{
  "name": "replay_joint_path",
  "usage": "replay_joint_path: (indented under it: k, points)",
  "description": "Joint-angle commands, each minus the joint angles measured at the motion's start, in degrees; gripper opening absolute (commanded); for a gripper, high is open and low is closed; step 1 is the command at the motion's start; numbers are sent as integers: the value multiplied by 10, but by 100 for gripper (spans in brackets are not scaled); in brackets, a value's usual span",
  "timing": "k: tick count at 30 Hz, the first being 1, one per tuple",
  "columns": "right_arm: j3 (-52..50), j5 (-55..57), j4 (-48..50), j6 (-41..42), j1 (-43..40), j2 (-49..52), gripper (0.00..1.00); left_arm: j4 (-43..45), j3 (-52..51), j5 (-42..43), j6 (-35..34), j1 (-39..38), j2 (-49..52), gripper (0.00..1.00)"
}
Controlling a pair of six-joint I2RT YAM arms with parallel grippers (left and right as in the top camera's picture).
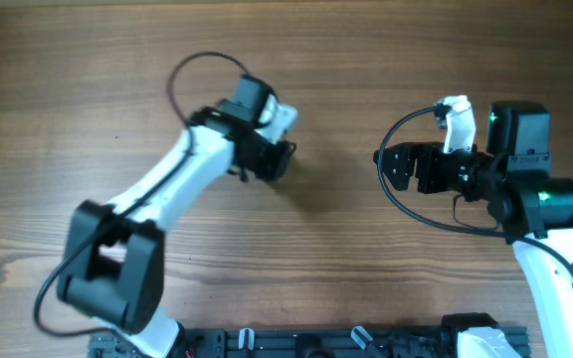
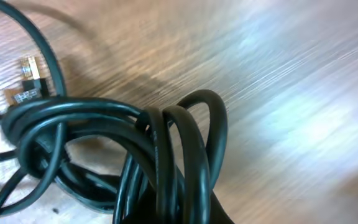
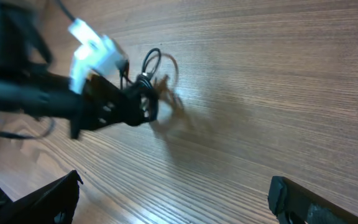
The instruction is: Untangle cables
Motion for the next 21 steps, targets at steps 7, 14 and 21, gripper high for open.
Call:
replay_joint_path:
  k: [7, 14, 21]
  points:
    - [5, -100, 34, 6, 2, 4, 100, 0, 22, 695, -89, 196, -49, 4]
    - [5, -129, 90, 65, 19, 33, 100, 9, 23, 707, -308, 209, -49, 4]
    - [5, -134, 141, 132, 84, 111, 98, 49, 23, 707, -372, 209, -49, 4]
